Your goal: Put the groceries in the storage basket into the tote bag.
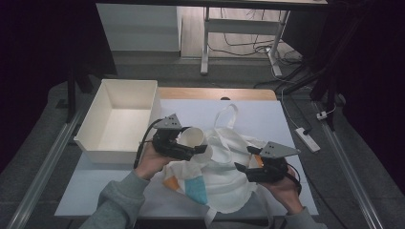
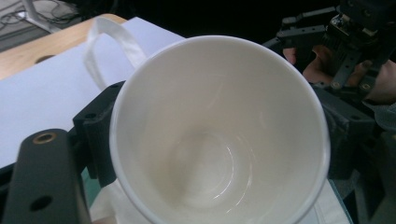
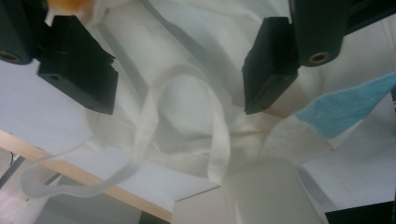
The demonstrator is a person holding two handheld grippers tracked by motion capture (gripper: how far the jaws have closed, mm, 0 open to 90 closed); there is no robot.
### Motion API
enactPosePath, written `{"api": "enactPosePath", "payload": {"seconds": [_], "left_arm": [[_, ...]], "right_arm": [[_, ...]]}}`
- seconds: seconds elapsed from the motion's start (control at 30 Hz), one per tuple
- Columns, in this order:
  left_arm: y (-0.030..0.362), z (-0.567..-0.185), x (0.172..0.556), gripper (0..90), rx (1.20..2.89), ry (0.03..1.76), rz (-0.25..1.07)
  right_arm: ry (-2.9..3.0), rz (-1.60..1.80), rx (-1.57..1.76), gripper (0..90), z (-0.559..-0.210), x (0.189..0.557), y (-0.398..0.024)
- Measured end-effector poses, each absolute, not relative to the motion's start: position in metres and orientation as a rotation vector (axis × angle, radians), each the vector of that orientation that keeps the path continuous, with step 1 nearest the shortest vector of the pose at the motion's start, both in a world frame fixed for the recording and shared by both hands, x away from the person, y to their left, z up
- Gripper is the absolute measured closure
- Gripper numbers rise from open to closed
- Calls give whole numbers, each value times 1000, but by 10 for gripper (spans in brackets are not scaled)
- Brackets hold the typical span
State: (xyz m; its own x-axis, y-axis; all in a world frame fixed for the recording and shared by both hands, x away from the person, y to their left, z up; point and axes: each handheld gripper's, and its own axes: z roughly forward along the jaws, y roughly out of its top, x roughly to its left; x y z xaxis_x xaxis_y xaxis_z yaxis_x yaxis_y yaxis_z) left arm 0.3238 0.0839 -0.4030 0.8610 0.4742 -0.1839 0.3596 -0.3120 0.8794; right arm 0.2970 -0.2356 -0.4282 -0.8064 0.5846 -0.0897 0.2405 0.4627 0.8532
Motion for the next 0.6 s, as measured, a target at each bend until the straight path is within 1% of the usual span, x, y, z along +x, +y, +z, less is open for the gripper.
{"api": "enactPosePath", "payload": {"seconds": [0.17, 0.3, 0.6], "left_arm": [[73, -406, 326, 194, 1938, 611, 102], [67, -408, 327, 194, 1947, 605, 93], [53, -408, 326, 194, 1962, 580, 85]], "right_arm": [[2352, 1287, 646, 178, -425, 295, -213], [2357, 1290, 605, 162, -424, 295, -198], [2358, 1276, 522, 158, -422, 294, -170]]}}
